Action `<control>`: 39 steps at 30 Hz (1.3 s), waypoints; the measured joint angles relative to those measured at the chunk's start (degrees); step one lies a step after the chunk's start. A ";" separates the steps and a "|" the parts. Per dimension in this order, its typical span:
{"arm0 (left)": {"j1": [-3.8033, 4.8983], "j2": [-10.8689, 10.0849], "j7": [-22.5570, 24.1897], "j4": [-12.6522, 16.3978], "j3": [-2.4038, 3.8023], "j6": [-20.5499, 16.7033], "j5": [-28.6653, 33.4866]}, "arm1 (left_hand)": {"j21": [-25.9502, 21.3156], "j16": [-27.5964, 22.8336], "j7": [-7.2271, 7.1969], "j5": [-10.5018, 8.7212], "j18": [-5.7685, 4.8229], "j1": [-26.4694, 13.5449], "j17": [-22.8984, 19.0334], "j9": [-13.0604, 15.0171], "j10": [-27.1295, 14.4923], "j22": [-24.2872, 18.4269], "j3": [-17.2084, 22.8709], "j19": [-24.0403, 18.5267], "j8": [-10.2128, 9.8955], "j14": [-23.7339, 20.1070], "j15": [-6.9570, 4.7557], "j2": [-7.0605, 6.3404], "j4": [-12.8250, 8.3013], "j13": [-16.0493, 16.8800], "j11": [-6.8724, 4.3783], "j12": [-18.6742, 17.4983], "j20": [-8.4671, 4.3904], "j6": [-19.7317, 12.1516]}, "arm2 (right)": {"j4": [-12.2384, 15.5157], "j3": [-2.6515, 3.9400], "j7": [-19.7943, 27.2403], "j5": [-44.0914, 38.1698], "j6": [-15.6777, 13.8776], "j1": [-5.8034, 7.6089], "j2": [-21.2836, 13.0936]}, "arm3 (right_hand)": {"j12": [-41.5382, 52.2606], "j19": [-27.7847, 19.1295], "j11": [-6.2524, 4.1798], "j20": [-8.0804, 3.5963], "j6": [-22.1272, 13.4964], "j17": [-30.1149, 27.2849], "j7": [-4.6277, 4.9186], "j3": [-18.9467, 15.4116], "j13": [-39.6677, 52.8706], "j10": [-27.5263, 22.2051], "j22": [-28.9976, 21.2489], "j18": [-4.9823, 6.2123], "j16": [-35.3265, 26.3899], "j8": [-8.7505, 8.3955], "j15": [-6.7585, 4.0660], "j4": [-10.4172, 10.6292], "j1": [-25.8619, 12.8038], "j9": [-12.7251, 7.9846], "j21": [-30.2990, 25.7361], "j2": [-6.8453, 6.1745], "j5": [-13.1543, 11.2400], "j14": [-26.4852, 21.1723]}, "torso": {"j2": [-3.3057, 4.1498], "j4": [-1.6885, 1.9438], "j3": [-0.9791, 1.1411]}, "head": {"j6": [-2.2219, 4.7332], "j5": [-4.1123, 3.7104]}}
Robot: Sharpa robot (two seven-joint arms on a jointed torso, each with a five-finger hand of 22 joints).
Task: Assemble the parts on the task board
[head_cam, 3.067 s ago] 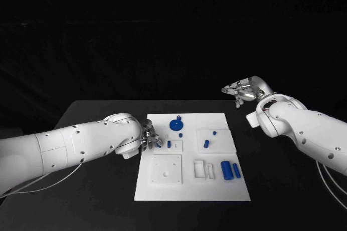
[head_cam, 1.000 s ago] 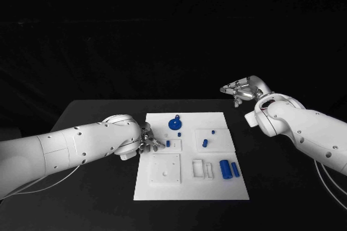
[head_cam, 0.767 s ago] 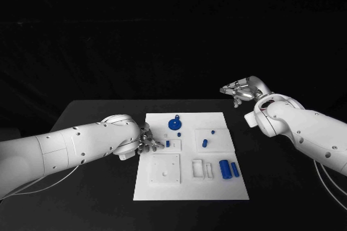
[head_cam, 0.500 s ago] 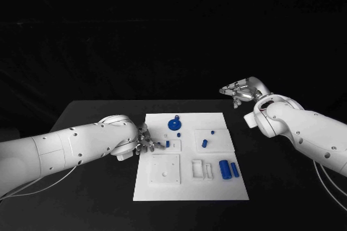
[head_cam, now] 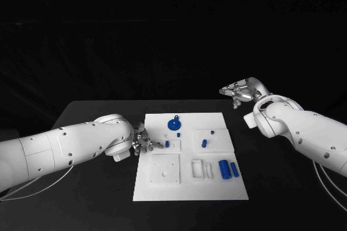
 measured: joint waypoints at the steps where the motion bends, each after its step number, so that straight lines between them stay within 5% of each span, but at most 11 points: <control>1: 0.06 -0.25 0.15 0.14 0.53 -0.02 0.51 | -0.41 -0.42 0.32 0.00 0.00 0.19 -0.16 -0.86 0.11 -0.19 0.20 -0.20 -0.43 -0.50 0.09 0.19 -0.19 -0.19 0.11 -0.83 0.19 -0.33 | 0.00 0.00 -0.01 0.00 0.00 -0.01 0.00 | 0.00 0.00 0.00 0.00 -0.03 0.00 0.03 0.00 0.00 0.00 0.00 0.00 0.00 0.00 0.00 0.00 0.00 0.00 0.00 0.00 0.00 0.00 | 0.00 -0.01 -0.01 | 0.04 -0.01; 4: 0.43 -0.78 0.63 0.24 1.54 -0.03 1.99 | -1.61 -1.53 1.11 0.87 0.00 2.05 -0.68 -2.48 0.13 -0.78 1.45 -1.23 -1.22 -2.19 0.78 3.58 -2.14 -0.52 0.71 -2.67 0.82 -1.93 | -0.02 0.00 -0.01 0.00 -0.01 -0.03 0.00 | 0.00 0.00 0.00 0.00 -0.03 0.00 0.03 0.00 0.00 0.00 0.00 0.00 0.00 0.00 0.00 0.00 0.00 0.00 0.00 0.00 0.00 0.00 | -0.01 -0.03 0.03 | 0.12 -0.04; 6: 0.97 -1.16 1.28 0.22 2.24 -0.03 3.24 | -2.36 -2.12 1.51 5.62 0.00 3.77 -1.33 -3.28 -0.46 -1.18 1.31 -1.52 -1.22 -3.19 1.12 6.90 -5.97 -0.67 1.24 -3.52 1.10 -2.58 | -0.06 0.00 -0.02 0.01 -0.01 -0.04 0.00 | 0.00 0.00 0.00 0.00 -0.03 0.00 0.03 0.00 0.00 0.00 0.00 0.00 0.00 0.00 0.00 0.00 0.00 0.00 0.00 0.00 0.00 0.00 | 0.00 -0.03 0.03 | 0.19 -0.06; 7: 1.25 -1.30 1.73 0.18 2.55 -0.06 3.75 | -3.16 -3.20 1.49 10.53 -0.01 5.83 -2.15 -3.98 -2.12 -1.63 1.36 -2.47 -1.22 -4.66 1.52 8.75 -9.13 -1.32 1.52 -4.81 1.44 -2.92 | -0.08 0.00 -0.02 0.01 -0.01 -0.04 0.00 | 0.00 0.00 0.00 0.00 -0.03 0.00 0.03 0.00 0.00 0.00 0.00 0.00 0.00 0.00 0.00 0.00 0.00 0.00 0.00 0.00 0.00 0.00 | 0.00 -0.03 0.03 | 0.24 -0.08; 9: 1.94 -1.58 3.21 0.10 3.05 -0.33 4.76 | -4.70 -4.93 1.62 14.46 0.00 8.95 -3.48 -5.53 -4.03 -2.62 1.42 -3.71 -1.22 -6.39 2.22 10.28 -12.99 -2.82 2.02 -6.99 2.07 -3.06 | -0.16 0.00 -0.02 0.02 -0.01 -0.04 0.02 | 0.00 0.00 0.00 0.00 -0.03 -0.02 0.03 0.00 0.00 0.00 -0.01 0.00 -0.05 0.00 0.00 0.00 0.00 0.00 0.00 0.00 0.00 0.00 | -0.01 -0.04 0.03 | 0.32 -0.14; 14: 2.89 -1.73 8.37 0.18 3.50 -2.14 5.89 | -8.45 -12.53 3.92 14.38 0.00 17.08 -8.39 -11.54 -8.67 -5.49 3.94 -7.73 -3.67 -10.72 4.62 11.68 -22.14 -9.97 4.33 -16.00 3.82 -2.22 | -0.53 0.00 0.01 0.13 -0.04 -0.05 0.04 | -1.64 0.00 0.26 0.00 -0.35 -1.48 0.34 0.32 -1.36 -0.77 -0.93 -0.03 -2.12 0.00 0.19 0.32 0.00 0.00 -1.54 0.00 0.33 -0.19 | 0.01 -0.08 -0.01 | 0.60 -0.40; 19: 3.10 -0.93 14.67 0.48 3.52 -5.63 4.56 | -7.36 -16.37 5.22 14.75 0.97 19.06 -10.96 -16.15 -9.42 -2.14 6.65 -9.95 -6.79 -10.68 5.21 11.16 -27.21 -13.21 5.75 -22.73 4.58 -1.08 | -0.80 0.00 0.12 0.39 -0.08 -0.05 0.04 | -6.50 0.00 0.09 0.00 -0.65 -3.20 0.24 0.47 -6.78 -1.34 -2.93 -0.03 -4.77 0.00 0.19 0.16 -0.31 0.00 -3.33 -0.31 0.33 -0.19 | 0.04 -0.04 -0.03 | 0.91 -0.49; 24: 3.22 0.84 22.11 -0.01 2.62 -10.72 -1.58 | -5.40 -17.51 5.32 20.42 1.36 18.19 -11.85 -19.14 -9.23 0.45 9.31 -11.34 -8.36 -10.07 5.59 10.64 -30.48 -13.31 6.36 -27.11 4.99 0.03 | -0.87 0.00 0.30 0.68 -0.12 -0.06 0.08 | -14.55 -0.12 0.17 0.55 -1.49 -6.04 0.46 1.43 -16.61 -0.29 -7.73 -0.04 -10.34 0.00 0.84 0.07 -0.31 0.00 -7.43 -0.31 1.52 -0.93 | 0.05 -0.01 -0.03 | 1.18 -0.58; 25: 3.22 1.21 23.23 -0.24 2.44 -11.53 -2.87 | -4.98 -17.45 5.32 20.18 1.91 17.72 -11.81 -19.50 -9.53 0.44 9.69 -11.34 -8.36 -9.72 5.54 10.70 -30.86 -13.34 6.66 -27.49 4.99 0.03 | -0.87 0.00 0.33 0.73 -0.13 -0.06 0.10 | -18.80 -0.10 0.32 0.90 -1.57 -7.45 0.55 2.00 -20.89 0.95 -9.70 -0.04 -12.68 0.00 0.95 0.09 -0.39 0.00 -9.21 -0.86 2.11 -1.16 | 0.05 -0.01 -0.03 | 1.22 -0.59; 32: 3.27 4.84 29.60 -2.87 0.42 -15.33 -12.14 | -5.03 -13.43 4.27 2.44 2.24 14.15 -9.97 -22.68 -13.01 -0.13 7.71 -8.42 -8.62 -8.21 5.83 9.29 -28.88 -13.41 7.66 -27.54 5.78 -2.66 | -0.93 0.00 0.73 1.17 -0.14 -0.06 0.39 | -43.18 -0.02 2.36 1.66 -2.38 -10.91 1.36 5.39 -47.43 6.88 -19.07 -0.47 -18.26 0.00 1.88 0.77 -0.99 0.00 -13.52 -1.91 2.78 -0.21 | 0.19 -0.15 -0.04 | 1.58 -0.59; 39: 3.13 8.52 32.82 -7.66 -1.39 -16.36 -19.45 | -6.31 -11.02 5.06 6.46 2.24 16.05 -9.20 -23.51 -14.03 -0.36 8.62 -6.90 -8.62 -8.44 6.06 8.68 -28.76 -13.41 8.08 -27.54 5.51 -1.36 | -0.94 0.00 1.31 1.59 -0.14 -0.06 0.78 | -47.43 0.00 4.64 2.87 -2.71 -10.91 1.68 7.92 -56.56 2.64 -22.31 0.61 -18.63 0.00 2.89 0.14 -1.53 0.00 -13.52 -2.45 2.78 -0.79 | 0.54 -0.53 -0.16 | 1.90 -0.48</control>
